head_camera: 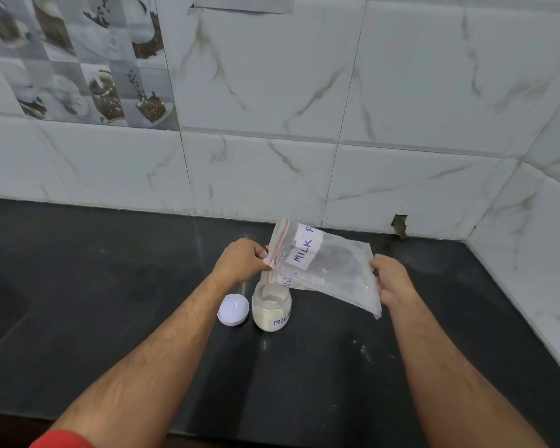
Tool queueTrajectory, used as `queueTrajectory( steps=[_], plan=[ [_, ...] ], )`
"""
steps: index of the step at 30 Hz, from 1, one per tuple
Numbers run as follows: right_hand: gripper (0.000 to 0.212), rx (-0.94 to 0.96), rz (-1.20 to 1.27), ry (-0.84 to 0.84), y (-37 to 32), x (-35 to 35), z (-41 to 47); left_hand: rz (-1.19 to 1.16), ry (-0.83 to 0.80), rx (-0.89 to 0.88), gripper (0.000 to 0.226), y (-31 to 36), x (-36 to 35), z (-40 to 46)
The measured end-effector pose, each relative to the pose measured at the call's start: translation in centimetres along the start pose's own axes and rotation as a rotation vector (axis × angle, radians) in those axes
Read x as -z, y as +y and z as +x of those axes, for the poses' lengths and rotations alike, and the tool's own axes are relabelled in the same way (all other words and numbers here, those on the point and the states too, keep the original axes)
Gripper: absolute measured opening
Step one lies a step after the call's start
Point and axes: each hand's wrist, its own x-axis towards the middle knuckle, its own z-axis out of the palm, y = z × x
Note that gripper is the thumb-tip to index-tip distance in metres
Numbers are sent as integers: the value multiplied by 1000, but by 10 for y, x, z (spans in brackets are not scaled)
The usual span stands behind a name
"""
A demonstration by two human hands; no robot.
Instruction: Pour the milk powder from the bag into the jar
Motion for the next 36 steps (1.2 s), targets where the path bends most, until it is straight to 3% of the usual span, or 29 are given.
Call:
queueTrajectory(
  steps=[6, 12, 16, 22, 25, 30, 34, 36],
  plan=[
    [12, -86, 120, -57, 24, 7, 7, 34, 37, -102, 16, 17, 0, -6],
    [14, -133, 187, -81, 31, 1, 0, 82, 93, -188, 15, 31, 4, -15],
    [31, -163, 254, -58, 40, 0, 3, 66, 90, -277, 23, 36, 5, -19],
    [28, -158, 243, -96, 40, -2, 2, -12, 61, -279, 24, 23, 3, -14],
    [39, -128, 245, -151, 37, -3, 8, -51, 85, -272, 20, 15, 4, -11],
    [20, -83, 391, -203, 30, 3, 5, -167, 40, -222, 10, 2, 3, -7],
    [65, -68, 282, -307, 18, 8, 14, -253, 37, -172, 29, -10, 3, -8],
    [56, -47, 144, -313, 14, 3, 17, -287, 43, -166, 39, -14, 1, -9]
  ],
)
